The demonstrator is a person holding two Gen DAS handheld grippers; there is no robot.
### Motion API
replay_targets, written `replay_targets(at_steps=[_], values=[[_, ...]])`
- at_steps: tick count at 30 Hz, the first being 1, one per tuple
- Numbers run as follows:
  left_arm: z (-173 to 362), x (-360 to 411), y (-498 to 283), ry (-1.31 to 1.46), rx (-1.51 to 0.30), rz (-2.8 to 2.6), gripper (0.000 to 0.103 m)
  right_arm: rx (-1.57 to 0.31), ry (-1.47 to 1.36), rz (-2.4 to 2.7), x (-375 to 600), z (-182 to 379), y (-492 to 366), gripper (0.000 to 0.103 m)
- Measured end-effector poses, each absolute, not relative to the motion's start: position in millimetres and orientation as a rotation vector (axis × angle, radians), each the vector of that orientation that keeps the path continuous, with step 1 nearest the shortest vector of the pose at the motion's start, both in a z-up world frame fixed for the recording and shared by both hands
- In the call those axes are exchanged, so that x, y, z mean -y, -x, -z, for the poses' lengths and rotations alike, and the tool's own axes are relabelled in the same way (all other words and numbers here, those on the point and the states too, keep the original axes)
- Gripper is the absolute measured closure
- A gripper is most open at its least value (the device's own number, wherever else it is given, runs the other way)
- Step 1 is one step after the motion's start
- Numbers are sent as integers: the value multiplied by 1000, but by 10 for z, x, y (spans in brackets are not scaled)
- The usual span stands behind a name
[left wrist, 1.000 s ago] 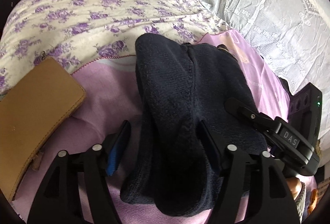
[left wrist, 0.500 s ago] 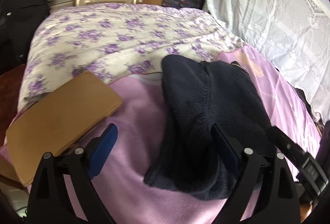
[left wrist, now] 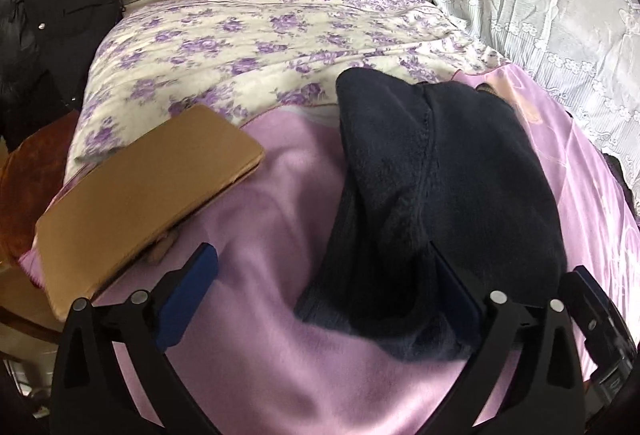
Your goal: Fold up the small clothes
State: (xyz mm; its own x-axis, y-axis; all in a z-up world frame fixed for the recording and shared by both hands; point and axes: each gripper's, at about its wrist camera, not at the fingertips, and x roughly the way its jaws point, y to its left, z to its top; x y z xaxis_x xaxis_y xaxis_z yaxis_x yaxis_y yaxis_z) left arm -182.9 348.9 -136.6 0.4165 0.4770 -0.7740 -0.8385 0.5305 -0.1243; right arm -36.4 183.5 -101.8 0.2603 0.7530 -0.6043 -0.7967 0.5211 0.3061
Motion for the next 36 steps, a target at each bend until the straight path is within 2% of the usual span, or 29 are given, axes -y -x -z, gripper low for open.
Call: replay_targets(at_steps=[14, 20, 27, 36], values=[[1279, -2909, 2191, 527, -784, -953, 5, -771, 145, -1097, -1411, 881, 774, 15], [772, -2604, 2254, 457, -701, -991, 5, -695, 145, -1112, -1088, 539, 922, 11], [231, -2179, 2325, 293, -632, -1111, 5, -728, 125, -1097, -795, 135, 869, 5], [-41, -1841, 2284, 223, -608, -1131, 5, -633, 166, -1113, -596, -215, 1065, 4]])
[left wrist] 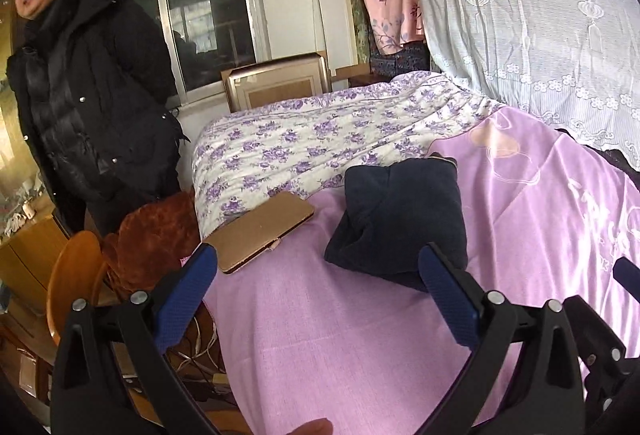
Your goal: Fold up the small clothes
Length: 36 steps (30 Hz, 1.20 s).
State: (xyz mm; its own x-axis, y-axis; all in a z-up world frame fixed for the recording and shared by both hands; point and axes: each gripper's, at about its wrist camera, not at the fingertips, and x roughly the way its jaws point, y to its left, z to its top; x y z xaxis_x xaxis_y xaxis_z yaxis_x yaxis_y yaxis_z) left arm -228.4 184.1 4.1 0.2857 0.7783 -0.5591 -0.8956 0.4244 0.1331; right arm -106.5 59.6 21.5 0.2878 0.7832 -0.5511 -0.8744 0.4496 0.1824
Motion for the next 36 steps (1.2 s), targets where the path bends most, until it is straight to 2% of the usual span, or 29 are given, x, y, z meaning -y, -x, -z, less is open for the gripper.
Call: replay_targets(at_steps=[36], values=[[-28, -1668, 2207, 147, -624, -1167, 5, -662, 171, -1129, -641, -176, 1099, 4]])
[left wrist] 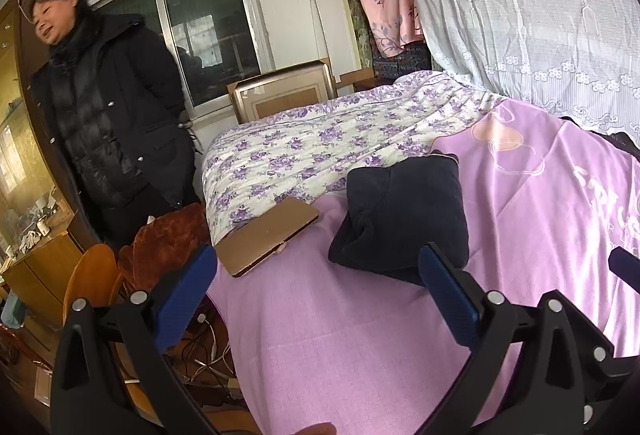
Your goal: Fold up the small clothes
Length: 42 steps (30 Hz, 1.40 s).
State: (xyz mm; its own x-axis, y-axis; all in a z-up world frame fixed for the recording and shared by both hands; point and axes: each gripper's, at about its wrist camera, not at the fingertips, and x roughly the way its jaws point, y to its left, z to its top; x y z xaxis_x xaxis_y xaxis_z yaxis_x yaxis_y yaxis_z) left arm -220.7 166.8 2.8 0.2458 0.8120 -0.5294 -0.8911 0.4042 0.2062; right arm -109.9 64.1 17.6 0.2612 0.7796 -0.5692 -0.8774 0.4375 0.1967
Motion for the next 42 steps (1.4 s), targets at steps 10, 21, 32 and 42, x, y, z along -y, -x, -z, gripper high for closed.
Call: replay_targets(at_steps=[10, 21, 32, 42], values=[[-15, -1690, 2202, 162, -635, -1162, 5, -662, 171, -1128, -646, -179, 1103, 4], [6, -1711, 2195, 168, -643, -1160, 5, -662, 170, -1127, -653, -175, 1104, 4], [22, -1718, 2194, 171, -648, -1160, 5, -662, 171, -1126, -656, -177, 1106, 4], [31, -1731, 2199, 172, -650, -1159, 5, -663, 170, -1127, -656, -179, 1104, 4]])
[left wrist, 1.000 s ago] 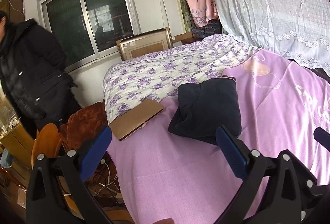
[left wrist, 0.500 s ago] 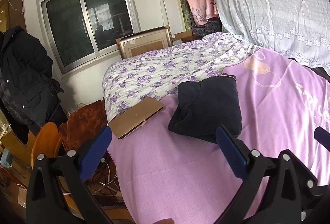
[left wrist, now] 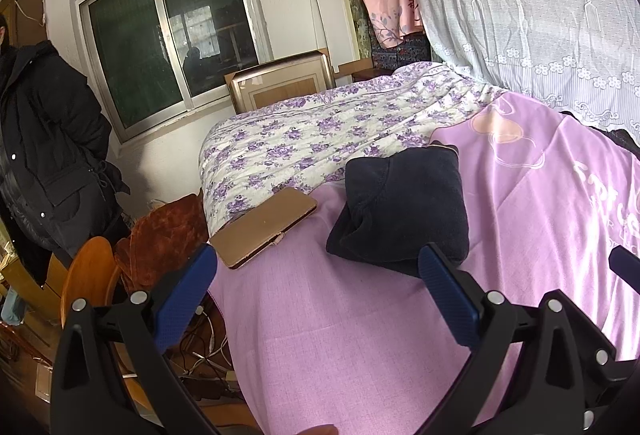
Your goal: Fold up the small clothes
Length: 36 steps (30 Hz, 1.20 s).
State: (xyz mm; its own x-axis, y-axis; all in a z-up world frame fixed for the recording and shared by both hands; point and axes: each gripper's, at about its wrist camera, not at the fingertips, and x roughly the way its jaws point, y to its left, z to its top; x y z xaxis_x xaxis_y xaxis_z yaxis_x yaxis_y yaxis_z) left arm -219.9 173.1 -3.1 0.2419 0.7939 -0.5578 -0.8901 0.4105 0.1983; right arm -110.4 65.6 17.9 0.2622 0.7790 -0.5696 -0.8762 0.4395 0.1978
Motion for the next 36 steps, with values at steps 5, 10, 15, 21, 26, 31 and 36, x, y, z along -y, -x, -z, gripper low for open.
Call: replay_targets(at_steps=[5, 10, 15, 21, 26, 31, 36], values=[[29, -1732, 2198, 173, -650, -1158, 5, -663, 170, -1127, -656, -180, 1104, 4], [27, -1732, 2199, 173, -650, -1158, 5, -663, 170, -1127, -654, -181, 1102, 4], [29, -1738, 2198, 174, -651, -1156, 5, -663, 170, -1126, -656, -182, 1101, 4], [36, -1723, 2217, 182, -654, -1153, 5, -664, 171, -1126, -655, -186, 1102, 4], [44, -1724, 2212, 191, -660, -1147, 5, -665, 169, -1127, -655, -185, 1099, 4], [59, -1735, 2219, 209, -668, -1132, 5, -665, 169, -1127, -657, -186, 1101, 4], [58, -1740, 2217, 202, -664, -1132, 5, -669, 164, -1129, -654, -188, 1104, 4]])
